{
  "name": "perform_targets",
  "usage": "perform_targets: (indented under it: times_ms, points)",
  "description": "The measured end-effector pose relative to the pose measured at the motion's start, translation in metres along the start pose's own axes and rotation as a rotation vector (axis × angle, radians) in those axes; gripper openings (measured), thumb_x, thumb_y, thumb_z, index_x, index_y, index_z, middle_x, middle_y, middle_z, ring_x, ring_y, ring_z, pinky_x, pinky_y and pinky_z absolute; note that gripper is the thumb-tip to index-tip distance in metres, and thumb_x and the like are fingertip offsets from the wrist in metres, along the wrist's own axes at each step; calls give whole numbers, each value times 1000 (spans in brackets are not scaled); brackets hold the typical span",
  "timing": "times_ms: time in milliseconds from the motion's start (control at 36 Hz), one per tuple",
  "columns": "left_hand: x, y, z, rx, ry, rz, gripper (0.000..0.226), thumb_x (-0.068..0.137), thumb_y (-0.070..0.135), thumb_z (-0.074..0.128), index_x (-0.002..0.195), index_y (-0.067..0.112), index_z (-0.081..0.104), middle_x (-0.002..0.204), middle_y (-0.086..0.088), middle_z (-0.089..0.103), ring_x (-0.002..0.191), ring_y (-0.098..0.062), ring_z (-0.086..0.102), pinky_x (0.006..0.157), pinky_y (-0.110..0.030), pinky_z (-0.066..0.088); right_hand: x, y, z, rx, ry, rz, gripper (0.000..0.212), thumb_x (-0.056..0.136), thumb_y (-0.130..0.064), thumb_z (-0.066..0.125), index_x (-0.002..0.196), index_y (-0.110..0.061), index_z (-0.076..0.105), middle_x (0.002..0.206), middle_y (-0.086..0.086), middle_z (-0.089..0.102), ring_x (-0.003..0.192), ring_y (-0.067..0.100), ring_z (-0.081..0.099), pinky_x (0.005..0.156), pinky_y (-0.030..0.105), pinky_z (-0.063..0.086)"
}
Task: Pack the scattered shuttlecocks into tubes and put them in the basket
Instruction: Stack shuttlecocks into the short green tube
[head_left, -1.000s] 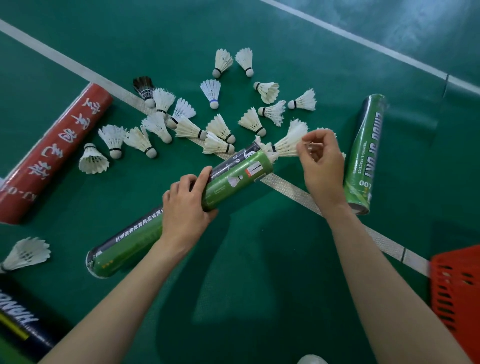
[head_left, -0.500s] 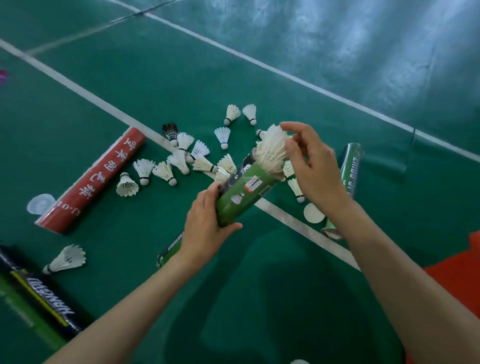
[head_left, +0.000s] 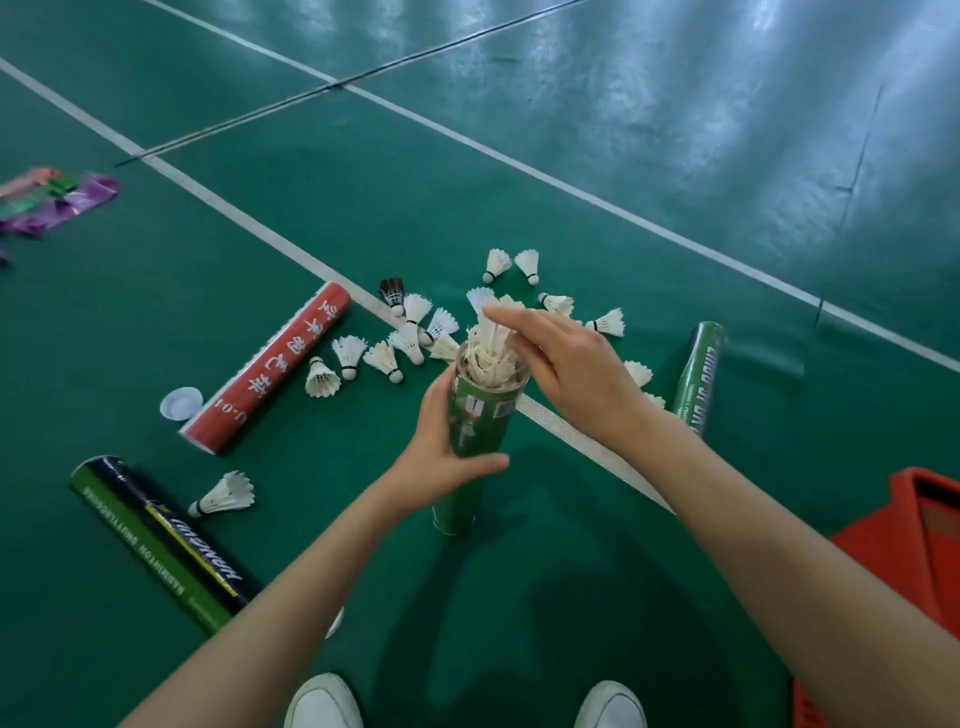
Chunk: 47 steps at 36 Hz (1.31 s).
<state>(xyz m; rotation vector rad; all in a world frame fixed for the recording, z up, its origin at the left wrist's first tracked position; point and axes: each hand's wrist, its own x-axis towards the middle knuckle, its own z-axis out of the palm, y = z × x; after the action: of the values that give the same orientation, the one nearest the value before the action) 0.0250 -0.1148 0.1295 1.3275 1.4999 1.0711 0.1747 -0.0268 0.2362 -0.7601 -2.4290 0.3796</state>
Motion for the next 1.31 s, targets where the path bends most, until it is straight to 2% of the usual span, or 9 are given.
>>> perform_targets:
  times_ms: [83, 194, 361, 472, 556, 694, 1000, 1167, 1306]
  points:
    - [-3, 43, -26, -379, 78, -10, 67, 77, 44, 63, 138, 46, 33, 141, 16, 41, 130, -5, 41, 112, -37, 28, 2, -13, 3, -25, -48, -50, 35, 96, -20, 45, 127, -13, 59, 100, 6, 70, 91, 22, 63, 85, 20, 41]
    - [-1, 76, -48, -450, 187, -46, 32, 98, 42, 38, 124, 37, 56, 127, 18, 56, 122, 4, 47, 114, -37, 27, 7, -30, 13, -44, -123, -120, 35, 93, -18, 45, 123, -10, 62, 86, 5, 69, 79, 29, 61, 78, 38, 53]
    - [-8, 67, -45, -477, 205, -176, 30, 99, 38, 40, 115, 29, 64, 122, 5, 64, 116, -12, 56, 108, -42, 35, 2, -33, 29, -126, -139, -214, 40, 80, 3, 66, 119, -8, 64, 96, 7, 73, 90, 29, 67, 95, 38, 46]
    - [-14, 61, -41, -480, 215, -183, 33, 96, 33, 43, 121, 20, 61, 121, 3, 64, 116, -14, 56, 100, -38, 40, -9, -36, 29, -49, -171, -149, 33, 91, -7, 54, 123, -7, 59, 105, 8, 71, 106, 28, 63, 94, 42, 49]
    - [-11, 66, -42, -505, 243, -210, 27, 92, 22, 49, 115, 18, 62, 109, -2, 65, 100, -17, 57, 86, -33, 42, -13, -34, 27, 3, -225, -32, 32, 99, -14, 46, 130, -8, 46, 109, 6, 67, 115, 20, 54, 90, 29, 43]
    - [-7, 71, -40, -504, 201, -247, 27, 88, 17, 47, 108, 20, 66, 105, -3, 65, 97, -16, 56, 90, -38, 39, -15, -33, 21, 71, -287, 46, 34, 101, -23, 41, 131, -8, 38, 107, 3, 68, 106, 17, 55, 76, 17, 29]
    - [-8, 74, -35, -565, 197, -262, 26, 92, 16, 45, 106, 21, 67, 96, 1, 68, 94, -14, 58, 88, -33, 40, -19, -27, 31, 90, -276, -9, 29, 101, -21, 40, 121, -2, 44, 102, 8, 67, 111, 19, 49, 83, 24, 36]
    - [-12, 71, -36, -611, 149, -282, 30, 91, 14, 44, 107, 20, 68, 110, -2, 68, 102, -14, 56, 100, -38, 35, -21, -29, 28, 93, -289, -16, 41, 97, -33, 32, 123, -4, 46, 108, 7, 66, 113, 20, 53, 90, 13, 29]
    - [-11, 71, -35, -522, 176, -292, 37, 91, 24, 41, 121, 21, 62, 112, -3, 68, 95, -13, 58, 95, -40, 37, -14, -27, 32, 100, -307, -41, 22, 100, -26, 41, 109, -7, 48, 94, 3, 61, 93, 19, 55, 103, 39, 39]
